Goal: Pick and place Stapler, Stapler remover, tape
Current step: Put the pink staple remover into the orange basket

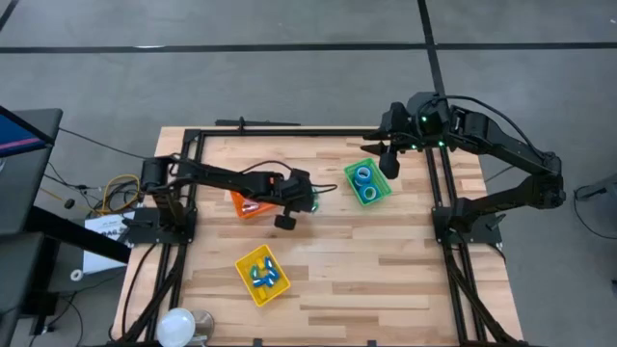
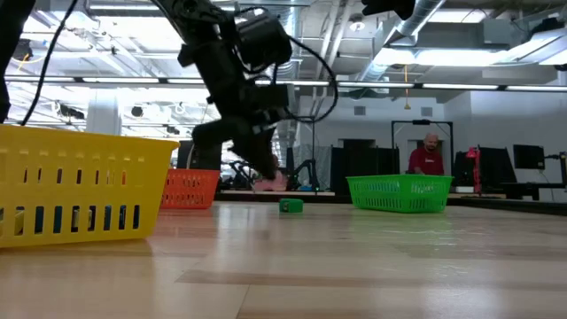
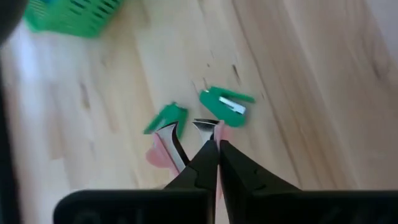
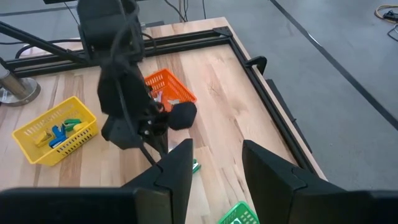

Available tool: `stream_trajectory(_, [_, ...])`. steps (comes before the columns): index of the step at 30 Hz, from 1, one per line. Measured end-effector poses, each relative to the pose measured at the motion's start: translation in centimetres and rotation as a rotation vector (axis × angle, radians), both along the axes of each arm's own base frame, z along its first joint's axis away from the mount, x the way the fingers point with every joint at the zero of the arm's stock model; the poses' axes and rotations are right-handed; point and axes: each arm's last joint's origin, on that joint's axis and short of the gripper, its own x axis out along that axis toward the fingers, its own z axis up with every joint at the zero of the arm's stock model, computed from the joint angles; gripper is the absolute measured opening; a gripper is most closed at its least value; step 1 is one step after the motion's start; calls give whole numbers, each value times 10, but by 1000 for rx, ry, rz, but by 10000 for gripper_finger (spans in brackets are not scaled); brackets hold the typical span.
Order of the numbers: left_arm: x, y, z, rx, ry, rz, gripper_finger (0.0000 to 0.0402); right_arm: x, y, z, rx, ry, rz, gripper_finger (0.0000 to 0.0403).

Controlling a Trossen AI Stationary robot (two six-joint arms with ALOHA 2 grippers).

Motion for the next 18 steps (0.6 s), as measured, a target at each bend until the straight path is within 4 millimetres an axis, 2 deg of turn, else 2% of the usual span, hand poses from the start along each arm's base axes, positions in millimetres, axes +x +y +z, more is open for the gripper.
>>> stream_trajectory(11, [-24,-2,67,36,-174,14,3,0,0,0,-1,-1,0,131])
stream_trajectory(18, [-35,2,80,52,-171,20,3,0,0,0,-2,-4,0,131])
